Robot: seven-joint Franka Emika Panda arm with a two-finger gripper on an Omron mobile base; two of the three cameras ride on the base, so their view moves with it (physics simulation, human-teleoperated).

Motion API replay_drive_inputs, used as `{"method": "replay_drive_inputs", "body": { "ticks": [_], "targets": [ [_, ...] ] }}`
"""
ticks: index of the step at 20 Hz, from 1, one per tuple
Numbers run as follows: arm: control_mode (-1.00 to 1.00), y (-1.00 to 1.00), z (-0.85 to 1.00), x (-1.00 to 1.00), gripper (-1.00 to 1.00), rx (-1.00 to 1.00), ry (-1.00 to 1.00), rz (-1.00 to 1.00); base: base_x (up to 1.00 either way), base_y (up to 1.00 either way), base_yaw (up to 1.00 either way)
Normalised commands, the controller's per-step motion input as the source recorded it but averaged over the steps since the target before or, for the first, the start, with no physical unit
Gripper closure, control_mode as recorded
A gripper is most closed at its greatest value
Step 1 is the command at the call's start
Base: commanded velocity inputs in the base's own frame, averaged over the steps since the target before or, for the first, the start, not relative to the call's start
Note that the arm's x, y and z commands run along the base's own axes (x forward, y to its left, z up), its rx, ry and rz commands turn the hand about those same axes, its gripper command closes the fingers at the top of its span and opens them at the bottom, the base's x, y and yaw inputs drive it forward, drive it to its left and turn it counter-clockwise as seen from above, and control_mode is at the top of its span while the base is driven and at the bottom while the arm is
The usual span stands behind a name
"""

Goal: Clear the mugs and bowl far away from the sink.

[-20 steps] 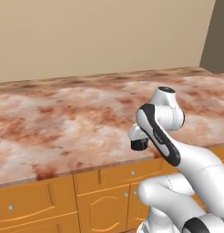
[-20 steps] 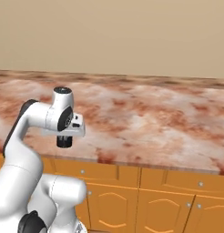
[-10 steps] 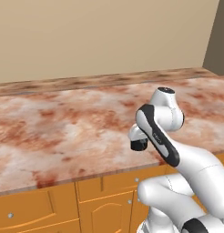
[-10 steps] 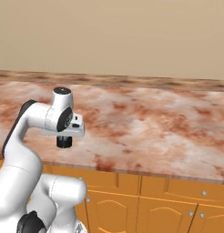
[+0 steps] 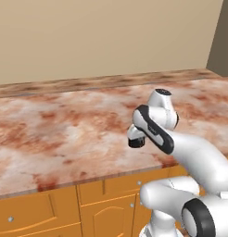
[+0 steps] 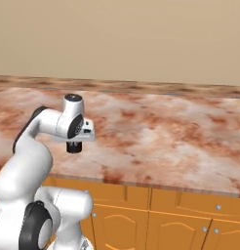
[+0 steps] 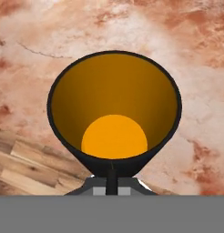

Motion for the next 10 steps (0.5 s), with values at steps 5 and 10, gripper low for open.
{"method": "replay_drive_inputs", "body": {
  "ticks": [5, 10],
  "targets": [
    [-1.00, -0.31, -0.50, 1.00, 1.00, 0.00, 0.04, 0.22, 0.00, 0.00, 0.00],
    [-1.00, -0.33, -0.80, 0.64, 1.00, -0.10, -0.02, 0.28, 0.00, 0.00, 0.00]
  ]
}}
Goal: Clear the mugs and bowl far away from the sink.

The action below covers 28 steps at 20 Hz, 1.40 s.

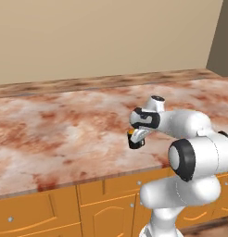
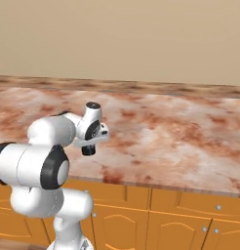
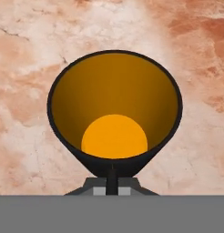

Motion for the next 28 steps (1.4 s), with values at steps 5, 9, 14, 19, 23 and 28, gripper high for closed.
{"method": "replay_drive_inputs", "body": {
  "ticks": [5, 9, 14, 19, 23, 28],
  "targets": [
    [-1.00, -0.33, -0.56, 0.40, 1.00, -0.01, -0.12, 0.22, 0.00, 0.00, 0.00],
    [-1.00, -0.24, -0.35, 0.31, 1.00, 0.00, -0.04, 0.19, 0.00, 0.00, 0.00],
    [-1.00, -0.20, -0.45, 0.20, 1.00, 0.00, 0.00, 0.15, 0.00, 0.00, 0.00],
    [-1.00, -0.03, -0.42, 0.03, 1.00, 0.00, -0.01, 0.13, 0.00, 0.00, 0.00],
    [-1.00, 0.00, -0.15, 0.00, -1.00, 0.06, 0.00, 0.09, 0.00, 0.00, 0.00],
    [-1.00, 0.00, -0.01, 0.00, -1.00, 0.00, 0.00, 0.06, 0.00, 0.00, 0.00]
  ]
}}
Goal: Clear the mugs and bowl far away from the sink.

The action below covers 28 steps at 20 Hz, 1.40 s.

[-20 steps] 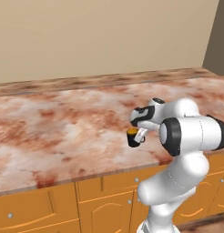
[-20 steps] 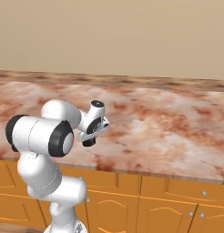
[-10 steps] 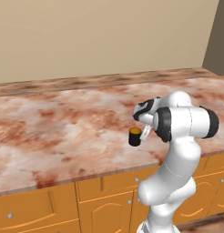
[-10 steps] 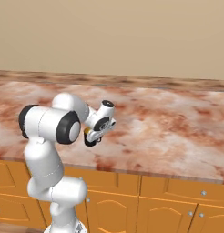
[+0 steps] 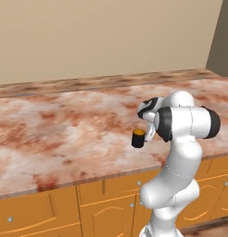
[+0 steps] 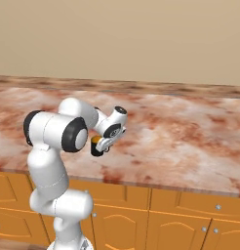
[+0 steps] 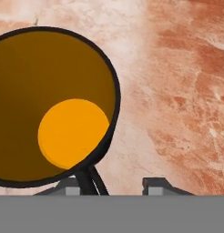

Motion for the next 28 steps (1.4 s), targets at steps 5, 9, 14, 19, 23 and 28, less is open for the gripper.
{"method": "replay_drive_inputs", "body": {
  "ticks": [5, 9, 14, 19, 23, 28],
  "targets": [
    [-1.00, 0.00, 0.00, -0.03, -1.00, 0.00, 0.00, 0.01, 0.00, 0.00, 0.00],
    [-1.00, 0.00, 0.07, -0.16, -1.00, 0.00, 0.00, 0.00, 0.00, 0.00, 0.00],
    [-1.00, 0.01, 0.42, -0.16, -1.00, 0.00, 0.06, 0.03, 0.00, 0.00, 0.00],
    [-1.00, 0.04, 0.79, -0.32, -1.00, 0.00, 0.14, 0.00, 0.00, 0.00, 0.00],
    [-1.00, 0.01, 0.67, -0.56, -1.00, 0.01, 0.08, 0.00, 0.00, 0.00, 0.00],
    [-1.00, 0.27, 0.68, -0.47, -1.00, 0.00, 0.12, -0.17, 0.00, 0.00, 0.00]
  ]
}}
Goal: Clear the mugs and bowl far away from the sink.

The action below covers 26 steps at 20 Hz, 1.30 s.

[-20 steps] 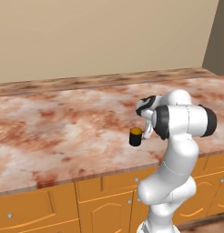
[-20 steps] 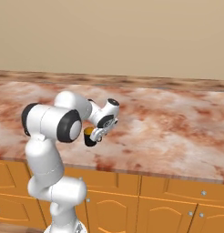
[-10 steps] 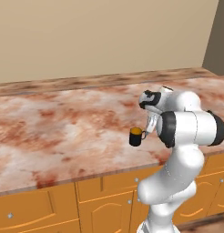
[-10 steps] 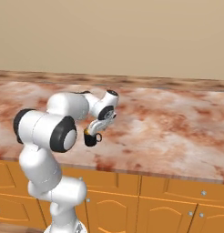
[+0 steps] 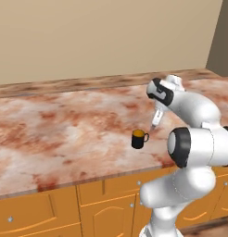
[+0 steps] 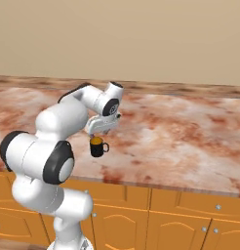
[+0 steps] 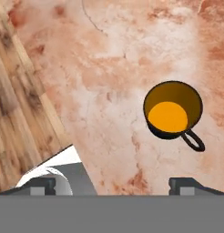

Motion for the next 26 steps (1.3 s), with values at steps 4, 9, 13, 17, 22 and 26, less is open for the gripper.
{"method": "replay_drive_inputs", "body": {
  "ticks": [4, 9, 13, 17, 22, 26],
  "targets": [
    [-1.00, 0.52, 0.39, -0.16, -1.00, 0.00, 0.18, -0.40, 0.00, 0.00, 0.00],
    [-1.00, 0.16, 0.15, -0.03, -1.00, 0.01, 0.16, -0.73, 0.00, 0.00, 0.00],
    [-1.00, 0.00, -0.04, 0.00, -1.00, -0.19, 0.28, -0.76, 0.00, 0.00, 0.00],
    [-1.00, 0.00, 0.09, 0.00, -1.00, -0.33, 0.20, -0.55, 0.00, 0.00, 0.00],
    [-1.00, 0.02, 0.16, -0.03, -1.00, -0.29, 0.14, -0.37, 0.00, 0.00, 0.00],
    [-1.00, 0.00, 0.02, -0.45, -1.00, 0.00, -0.01, -0.10, 0.00, 0.00, 0.00]
  ]
}}
